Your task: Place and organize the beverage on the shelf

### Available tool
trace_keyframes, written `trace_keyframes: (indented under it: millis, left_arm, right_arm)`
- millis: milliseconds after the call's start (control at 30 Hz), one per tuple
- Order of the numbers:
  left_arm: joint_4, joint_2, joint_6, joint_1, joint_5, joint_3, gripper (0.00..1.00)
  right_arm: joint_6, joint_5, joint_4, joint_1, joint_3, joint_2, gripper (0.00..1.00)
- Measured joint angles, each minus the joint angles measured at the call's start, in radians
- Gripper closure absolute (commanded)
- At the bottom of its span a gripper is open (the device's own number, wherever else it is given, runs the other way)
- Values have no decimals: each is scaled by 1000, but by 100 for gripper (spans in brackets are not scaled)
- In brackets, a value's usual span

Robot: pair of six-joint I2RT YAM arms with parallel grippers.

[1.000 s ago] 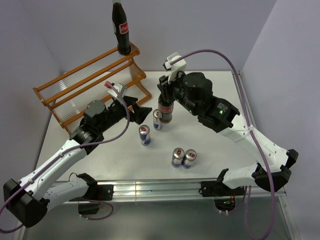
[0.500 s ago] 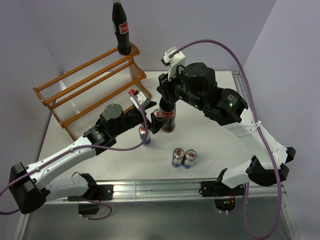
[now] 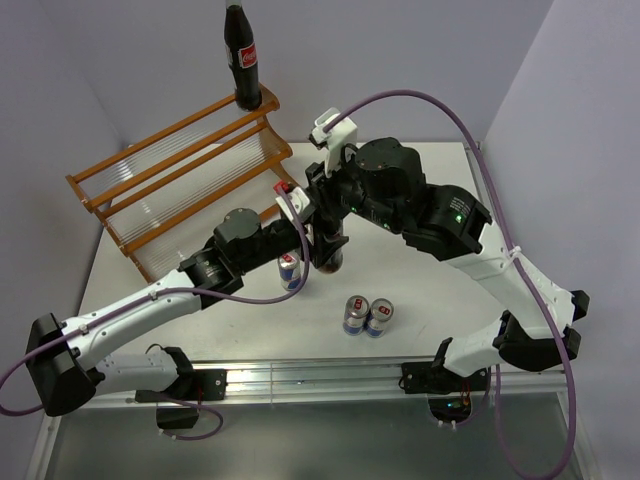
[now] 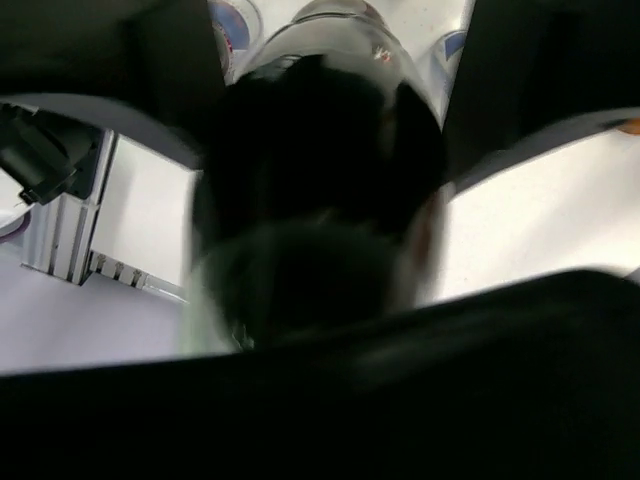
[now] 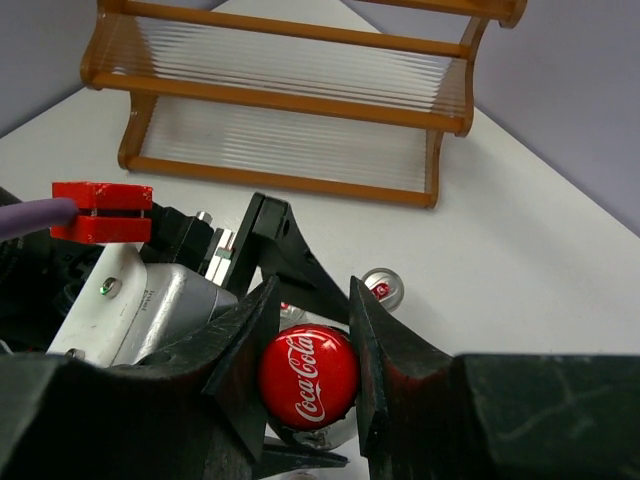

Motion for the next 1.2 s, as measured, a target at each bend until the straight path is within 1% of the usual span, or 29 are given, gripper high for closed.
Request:
trace_keyframes:
  millis: [33,67,100,133,167,267,300,333,400,467,500,567,600,667,800,900,933,1000,1067,1200]
  left_arm:
    - [1,3,2,-7,-8,3,54]
    - [2,6,-2,-11,-10,6,66]
    - [4,8,17,-19,-17,10,75]
    - [5,11,17,-20,-24,11,94]
    - [4,12,18,-21,-27,14,100]
    - [0,12,18,-26,-50,18,100]
    - [-5,12,17,-29,-58,21,100]
    - [-10,12,18,-31,-67,25,100]
    - [-20,12,19,-36,-86,36,100]
    - [-58,11,-1,-40,-129,51,100]
    - [-76,10,-6,-39,-155,53,100]
    - [-116,-2,-6,-35,-204,60,100]
    - [-141,-9,-5,-33,-233,63,100]
    - [-188,-18,0,-29,-280,73,100]
    - [-265,-27,5,-27,-368,109,100]
    - [-314,-27,15,-26,-433,166,100]
    - [-331,-27,21,-24,-454,190,100]
    - [-353,-27,26,-14,-493,237,100]
    - [-378,-25,24,12,-517,291,100]
    - [-464,15,11,111,-572,454,100]
  right_arm:
    - [-1,3,2,0,0,0,100]
    - [-1,12,4,2,-1,0,100]
    - [-2,17,9,2,-2,0,100]
    - [-3,21,11,2,-3,-1,100]
    - [-2,25,13,2,-4,-1,100]
    - [-2,32,30,2,-21,-11,82]
    - [0,33,38,2,-28,-15,69]
    - [1,34,51,2,-39,-22,62]
    - [1,43,81,2,-59,-37,51]
    - [0,53,138,3,-80,-58,45]
    - [-9,69,161,6,-94,-76,36]
    - [-6,83,193,6,-133,-123,27]
    - [-6,87,219,6,-148,-147,18]
    - [-2,97,269,11,-167,-189,10]
    - [1,124,345,13,-206,-256,6]
    - [6,155,372,13,-245,-296,3]
    - [6,164,374,13,-257,-304,0]
    - [7,184,381,13,-291,-323,0]
    - [18,206,384,13,-331,-343,0]
    - [41,233,391,13,-420,-390,0]
